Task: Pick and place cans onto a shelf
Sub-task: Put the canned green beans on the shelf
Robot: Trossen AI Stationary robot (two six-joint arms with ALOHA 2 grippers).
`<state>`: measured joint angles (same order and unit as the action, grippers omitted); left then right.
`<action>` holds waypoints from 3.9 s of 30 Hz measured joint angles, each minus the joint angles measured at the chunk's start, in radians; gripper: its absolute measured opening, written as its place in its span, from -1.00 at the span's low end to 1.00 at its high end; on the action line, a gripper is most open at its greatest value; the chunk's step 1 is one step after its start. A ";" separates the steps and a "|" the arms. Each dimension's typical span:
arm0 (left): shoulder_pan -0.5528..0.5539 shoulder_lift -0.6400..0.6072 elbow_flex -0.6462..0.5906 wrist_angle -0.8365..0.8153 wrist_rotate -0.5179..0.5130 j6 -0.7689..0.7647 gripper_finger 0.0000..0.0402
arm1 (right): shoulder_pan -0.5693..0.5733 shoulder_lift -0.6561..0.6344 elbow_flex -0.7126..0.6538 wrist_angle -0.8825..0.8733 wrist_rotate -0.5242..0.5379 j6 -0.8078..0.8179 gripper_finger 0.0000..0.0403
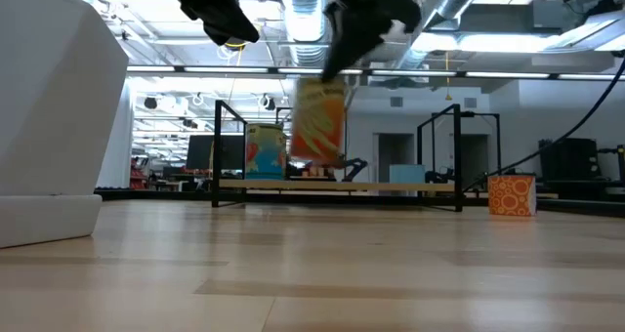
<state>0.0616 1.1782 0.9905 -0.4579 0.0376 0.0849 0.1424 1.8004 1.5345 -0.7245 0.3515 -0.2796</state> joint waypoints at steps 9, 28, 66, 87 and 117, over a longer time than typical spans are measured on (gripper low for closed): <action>0.000 0.000 0.000 -0.035 0.000 0.018 -0.91 | -0.167 -0.002 0.011 0.031 -0.054 -0.090 -0.99; 0.000 0.000 0.000 -0.048 0.000 0.051 -0.91 | -0.385 0.056 0.011 0.135 -0.238 -0.174 -0.99; 0.000 0.000 0.000 -0.049 0.000 0.059 -0.91 | -0.441 0.053 0.013 0.216 -0.213 -0.164 -0.55; 0.000 0.000 0.000 -0.049 -0.027 0.077 -0.91 | -0.391 0.097 0.013 0.079 -0.224 -0.198 -0.57; 0.000 0.000 0.000 -0.053 -0.027 0.077 -0.91 | -0.521 0.155 0.013 0.257 -0.224 -0.259 -0.89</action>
<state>0.0616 1.1782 0.9909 -0.5112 0.0105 0.1623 -0.3781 1.9549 1.5471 -0.4673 0.1279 -0.5387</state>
